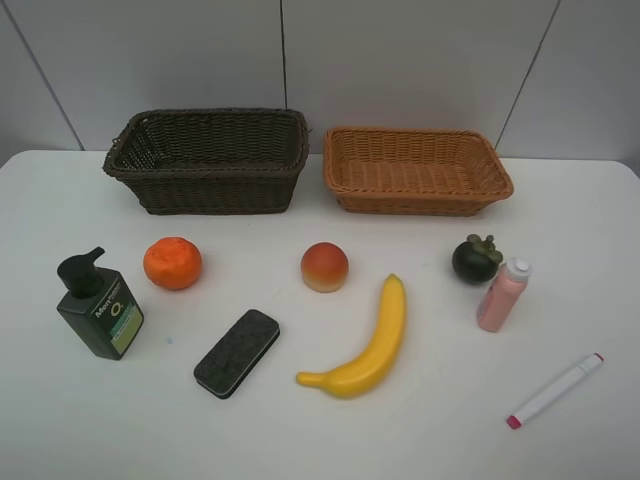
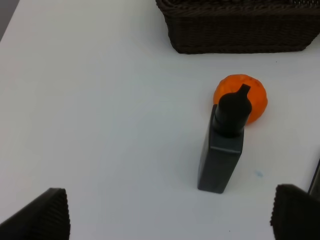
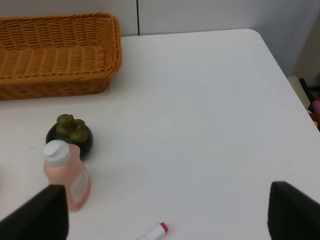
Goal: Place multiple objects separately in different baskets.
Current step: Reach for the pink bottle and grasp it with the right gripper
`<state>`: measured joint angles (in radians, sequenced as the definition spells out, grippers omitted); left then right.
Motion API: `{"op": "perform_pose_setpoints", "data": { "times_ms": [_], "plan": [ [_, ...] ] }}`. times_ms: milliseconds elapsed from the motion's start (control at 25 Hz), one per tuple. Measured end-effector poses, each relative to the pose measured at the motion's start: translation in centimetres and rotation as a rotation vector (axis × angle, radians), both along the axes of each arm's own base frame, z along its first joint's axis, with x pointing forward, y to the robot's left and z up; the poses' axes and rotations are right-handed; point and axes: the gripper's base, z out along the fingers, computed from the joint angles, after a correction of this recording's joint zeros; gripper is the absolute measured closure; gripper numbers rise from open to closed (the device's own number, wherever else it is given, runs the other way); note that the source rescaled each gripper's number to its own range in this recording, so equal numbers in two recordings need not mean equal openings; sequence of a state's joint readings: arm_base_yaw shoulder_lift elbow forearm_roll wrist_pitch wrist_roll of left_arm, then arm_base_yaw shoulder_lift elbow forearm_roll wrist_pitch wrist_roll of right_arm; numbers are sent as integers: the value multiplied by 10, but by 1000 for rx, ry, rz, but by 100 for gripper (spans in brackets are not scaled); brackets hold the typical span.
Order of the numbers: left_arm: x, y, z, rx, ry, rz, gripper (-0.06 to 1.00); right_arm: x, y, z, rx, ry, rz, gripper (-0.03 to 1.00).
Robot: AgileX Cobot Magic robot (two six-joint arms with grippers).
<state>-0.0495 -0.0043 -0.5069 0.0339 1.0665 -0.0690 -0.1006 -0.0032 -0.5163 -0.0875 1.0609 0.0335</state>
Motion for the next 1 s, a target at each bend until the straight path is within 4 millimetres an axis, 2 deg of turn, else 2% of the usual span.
{"op": "perform_pose_setpoints", "data": {
  "times_ms": [400, 520, 640, 800, 1000],
  "plan": [
    [0, 0, 0, 0, 0, 0, -5, 0, 0, 0, -1, 2, -3, -3],
    [0, 0, 0, 0, 0, 0, -5, 7, -1, 7, 4, 34, -3, -3],
    [0, 0, 0, 0, 0, 0, -5, 21, -2, 23, 10, 92, -3, -3],
    [0, 0, 0, 0, 0, 0, -5, 51, -5, 43, 29, 206, 0, -3],
    [0, 0, 0, 0, 0, 0, -5, 97, -7, 50, 90, 423, 3, -3]
  ]
}}
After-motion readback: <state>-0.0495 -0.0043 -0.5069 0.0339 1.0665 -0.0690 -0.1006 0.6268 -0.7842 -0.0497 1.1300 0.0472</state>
